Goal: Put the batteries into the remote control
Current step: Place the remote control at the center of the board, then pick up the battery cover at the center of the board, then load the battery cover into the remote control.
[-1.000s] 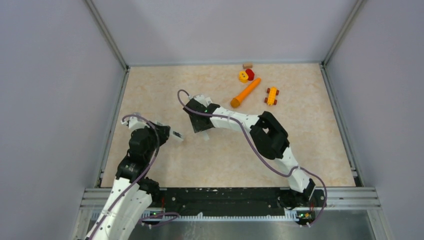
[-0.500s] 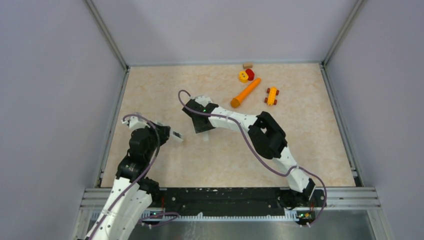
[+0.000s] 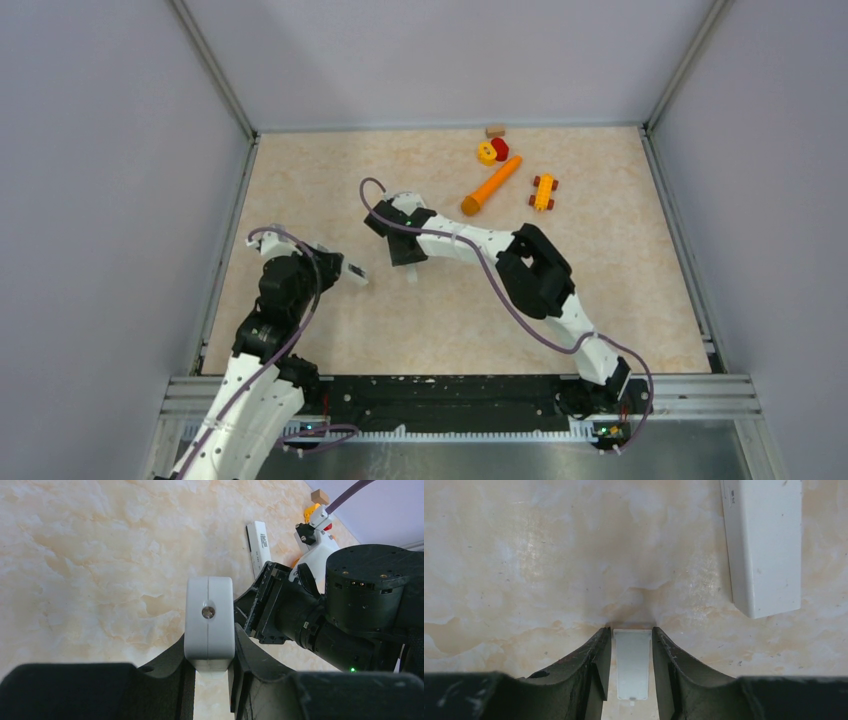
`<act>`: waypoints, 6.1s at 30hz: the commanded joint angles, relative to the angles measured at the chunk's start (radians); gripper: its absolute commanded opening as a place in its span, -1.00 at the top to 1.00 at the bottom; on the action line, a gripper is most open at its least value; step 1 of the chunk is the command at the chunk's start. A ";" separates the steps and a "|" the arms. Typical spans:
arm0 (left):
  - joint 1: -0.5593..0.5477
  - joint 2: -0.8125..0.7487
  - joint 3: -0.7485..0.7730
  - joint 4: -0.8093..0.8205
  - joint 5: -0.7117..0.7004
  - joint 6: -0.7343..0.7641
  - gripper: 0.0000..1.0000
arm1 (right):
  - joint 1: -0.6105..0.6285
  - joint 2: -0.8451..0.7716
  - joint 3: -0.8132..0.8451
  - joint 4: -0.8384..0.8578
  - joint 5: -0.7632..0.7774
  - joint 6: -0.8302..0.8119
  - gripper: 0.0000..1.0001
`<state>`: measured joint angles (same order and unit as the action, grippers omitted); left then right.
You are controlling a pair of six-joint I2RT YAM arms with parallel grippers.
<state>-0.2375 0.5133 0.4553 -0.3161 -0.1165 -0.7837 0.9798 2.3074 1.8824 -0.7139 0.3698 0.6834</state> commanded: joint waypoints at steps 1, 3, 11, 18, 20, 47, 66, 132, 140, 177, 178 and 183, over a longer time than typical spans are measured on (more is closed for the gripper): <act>0.001 -0.005 -0.001 0.058 0.035 0.014 1.00 | 0.001 -0.001 -0.060 -0.020 0.026 0.021 0.33; 0.001 0.001 -0.006 0.068 0.065 0.016 1.00 | -0.003 -0.024 -0.088 -0.010 0.043 0.025 0.39; -0.002 0.097 -0.099 0.265 0.338 -0.089 1.00 | -0.014 -0.216 -0.257 0.020 0.145 0.021 0.41; -0.060 0.310 -0.216 0.639 0.392 -0.289 1.00 | -0.025 -0.438 -0.492 0.058 0.158 0.003 0.40; -0.104 0.396 -0.235 0.745 0.366 -0.337 1.00 | -0.028 -0.494 -0.562 0.073 0.152 0.000 0.40; -0.520 0.788 -0.219 0.823 -0.170 -0.697 0.08 | -0.090 -0.709 -0.814 0.204 0.064 0.012 0.40; -0.559 0.370 -0.272 0.586 -0.185 -0.456 -0.84 | -0.100 -0.695 -0.793 0.233 -0.002 0.023 0.40; -0.557 0.628 0.075 1.191 0.136 1.456 1.00 | -0.270 -1.198 -0.770 0.491 -0.471 0.613 -0.33; -0.558 0.670 0.089 1.319 0.234 1.705 1.00 | -0.267 -1.181 -0.757 0.463 -0.465 0.630 -0.29; -0.548 0.367 0.220 0.492 0.035 0.451 -0.97 | -0.263 -1.401 -1.145 0.777 -0.464 0.330 1.00; -0.536 0.350 0.211 0.479 0.083 0.381 -0.97 | -0.264 -1.419 -1.169 0.795 -0.469 0.309 1.00; -0.384 0.328 0.187 0.423 0.280 0.120 -0.97 | -0.263 -1.475 -1.260 0.838 -0.480 0.268 1.00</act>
<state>-0.7319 0.8455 0.6449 0.1898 0.0006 -0.3397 0.7151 0.8665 0.6666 0.0227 -0.1093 1.0359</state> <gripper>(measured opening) 0.986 0.022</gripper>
